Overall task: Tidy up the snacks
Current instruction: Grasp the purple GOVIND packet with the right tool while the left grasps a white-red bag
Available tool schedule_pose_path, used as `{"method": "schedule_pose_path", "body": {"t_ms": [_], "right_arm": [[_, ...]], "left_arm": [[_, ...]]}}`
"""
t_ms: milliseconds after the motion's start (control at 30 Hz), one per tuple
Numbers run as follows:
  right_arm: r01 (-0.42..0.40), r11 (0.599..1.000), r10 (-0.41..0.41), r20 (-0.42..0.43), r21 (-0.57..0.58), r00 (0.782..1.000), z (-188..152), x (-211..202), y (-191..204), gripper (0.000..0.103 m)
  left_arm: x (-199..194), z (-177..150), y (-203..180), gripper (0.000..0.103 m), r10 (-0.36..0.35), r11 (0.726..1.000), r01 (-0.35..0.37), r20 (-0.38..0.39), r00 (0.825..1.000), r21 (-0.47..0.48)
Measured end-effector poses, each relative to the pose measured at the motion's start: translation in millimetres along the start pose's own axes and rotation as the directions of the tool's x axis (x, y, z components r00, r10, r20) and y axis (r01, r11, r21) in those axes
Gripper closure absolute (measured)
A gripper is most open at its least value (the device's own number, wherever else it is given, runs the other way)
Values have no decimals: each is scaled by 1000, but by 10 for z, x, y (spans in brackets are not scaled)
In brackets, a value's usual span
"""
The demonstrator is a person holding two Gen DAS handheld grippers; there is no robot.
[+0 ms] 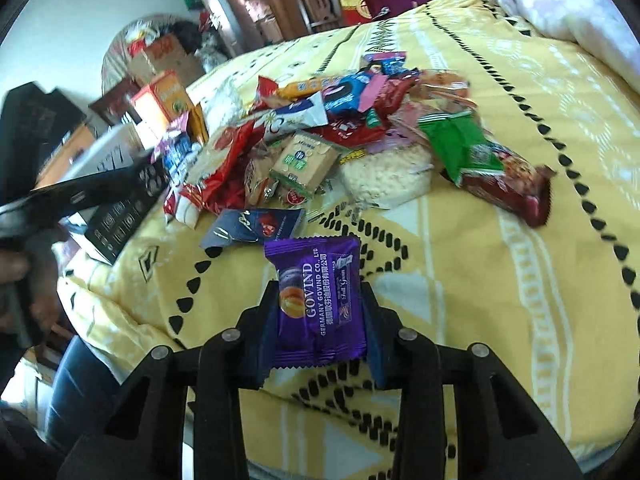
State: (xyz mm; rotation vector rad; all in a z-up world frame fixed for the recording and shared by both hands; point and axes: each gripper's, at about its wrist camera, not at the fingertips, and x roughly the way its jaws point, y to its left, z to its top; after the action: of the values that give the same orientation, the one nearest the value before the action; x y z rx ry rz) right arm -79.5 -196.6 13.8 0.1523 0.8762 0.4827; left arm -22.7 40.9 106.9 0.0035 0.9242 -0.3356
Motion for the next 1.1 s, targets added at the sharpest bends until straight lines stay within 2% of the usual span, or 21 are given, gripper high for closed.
{"method": "schedule_pose_path", "body": {"t_ms": [133, 267, 467, 500, 533, 833, 967, 1100], "right_arm": [[-4, 1000, 4, 19, 15, 1000, 30, -61, -27, 62], [-26, 998, 25, 16, 55, 1000, 47, -47, -109, 62], [-35, 997, 34, 11, 75, 999, 32, -5, -156, 62], [-36, 997, 35, 11, 75, 999, 34, 1, -153, 62], [-36, 997, 35, 11, 74, 999, 37, 6, -144, 62], [-35, 998, 34, 28, 52, 999, 69, -57, -40, 62], [-52, 998, 50, 43, 41, 998, 80, -125, 37, 62], [-54, 998, 53, 34, 25, 998, 120, -135, 113, 62]], "left_arm": [[270, 120, 65, 0, 15, 1000, -15, -15, 1000, -3], [558, 108, 149, 0, 73, 997, -74, -66, 995, -5], [704, 106, 178, 1, 80, 997, -81, -69, 994, -15], [708, 104, 176, 5, 76, 997, -77, -71, 995, -15], [691, 93, 170, 30, 68, 998, -69, -70, 995, -14], [216, -75, -86, 29, 31, 998, -31, 2, 1000, 52], [-56, -148, -162, 29, 15, 999, -15, 18, 1000, 44], [-278, -89, -103, 29, 15, 1000, -16, 56, 998, 12]]}}
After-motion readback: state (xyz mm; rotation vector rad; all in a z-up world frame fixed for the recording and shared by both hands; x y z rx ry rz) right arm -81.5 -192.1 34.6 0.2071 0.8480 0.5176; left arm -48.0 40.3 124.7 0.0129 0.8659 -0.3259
